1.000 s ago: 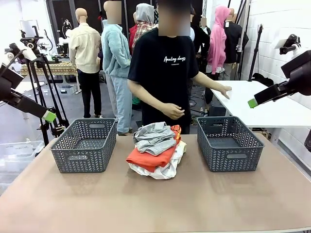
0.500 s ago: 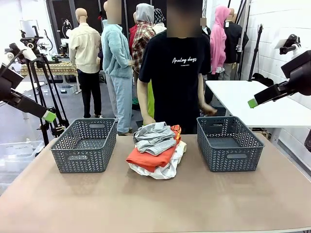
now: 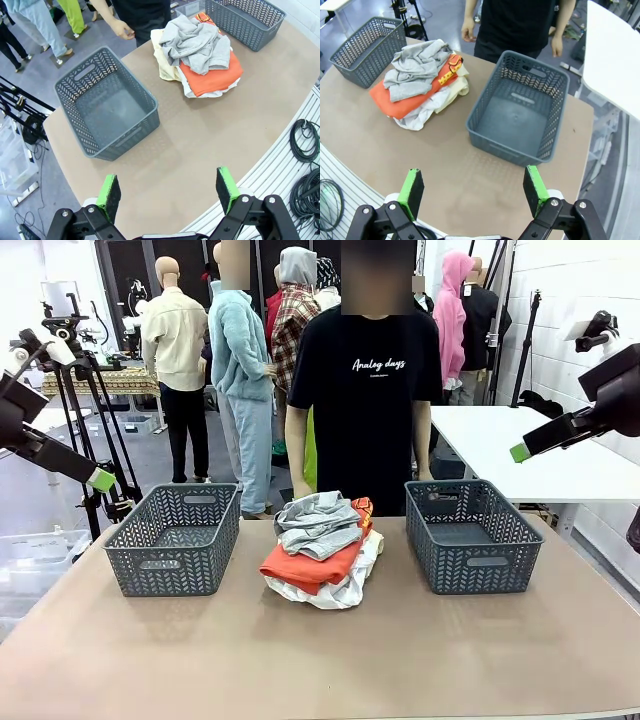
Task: Sort the tops and bottoms.
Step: Lift clothes from the center of the table with your left hand.
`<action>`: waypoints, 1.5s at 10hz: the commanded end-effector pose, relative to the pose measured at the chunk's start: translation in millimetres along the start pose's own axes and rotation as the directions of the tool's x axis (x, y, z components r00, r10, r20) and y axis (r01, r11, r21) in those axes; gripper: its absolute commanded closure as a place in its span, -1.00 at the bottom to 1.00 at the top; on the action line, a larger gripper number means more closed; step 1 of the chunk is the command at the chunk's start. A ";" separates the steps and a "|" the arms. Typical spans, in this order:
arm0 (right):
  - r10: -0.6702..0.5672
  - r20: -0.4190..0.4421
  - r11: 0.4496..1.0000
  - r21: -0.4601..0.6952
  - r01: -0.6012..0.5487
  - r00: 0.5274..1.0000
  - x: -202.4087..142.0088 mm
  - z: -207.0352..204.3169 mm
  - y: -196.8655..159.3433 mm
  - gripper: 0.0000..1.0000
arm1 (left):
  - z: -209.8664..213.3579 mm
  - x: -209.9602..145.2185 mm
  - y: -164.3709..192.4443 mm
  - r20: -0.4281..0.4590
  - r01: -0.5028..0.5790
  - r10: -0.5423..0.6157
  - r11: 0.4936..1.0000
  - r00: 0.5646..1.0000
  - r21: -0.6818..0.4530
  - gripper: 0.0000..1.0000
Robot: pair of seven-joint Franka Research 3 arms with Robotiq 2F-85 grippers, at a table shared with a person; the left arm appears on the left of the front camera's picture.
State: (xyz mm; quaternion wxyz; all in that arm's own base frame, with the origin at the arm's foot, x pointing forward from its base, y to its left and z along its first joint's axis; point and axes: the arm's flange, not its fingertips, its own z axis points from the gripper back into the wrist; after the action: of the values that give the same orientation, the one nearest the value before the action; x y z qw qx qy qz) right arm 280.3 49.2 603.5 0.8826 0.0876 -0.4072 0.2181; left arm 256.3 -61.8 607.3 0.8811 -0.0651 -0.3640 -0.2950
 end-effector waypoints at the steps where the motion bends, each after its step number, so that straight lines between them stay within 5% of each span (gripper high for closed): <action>1: -0.010 -0.009 1.000 0.001 0.010 1.000 -0.4 -0.8 1.6 -1.00 | 1.4 -0.9 0.3 -0.001 -0.005 0.005 1.000 1.000 0.004 -1.00; 14: -0.010 -0.009 1.000 0.001 0.010 1.000 -0.4 -0.8 1.6 -1.00 | 0.0 0.0 0.0 0.000 0.000 0.000 1.000 1.000 0.000 -1.00; 15: -0.010 -0.009 1.000 0.001 0.010 1.000 -0.4 -0.8 1.6 -1.00 | -24.6 19.9 -7.1 -0.028 -0.002 0.000 0.999 1.000 -0.047 -1.00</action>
State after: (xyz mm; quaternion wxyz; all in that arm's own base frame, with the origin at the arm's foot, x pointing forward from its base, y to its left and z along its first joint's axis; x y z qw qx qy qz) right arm 280.2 49.3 603.5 0.8825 0.0875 -0.4073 0.2182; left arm 260.0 -67.4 604.0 0.8826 -0.0689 -0.3568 -0.2983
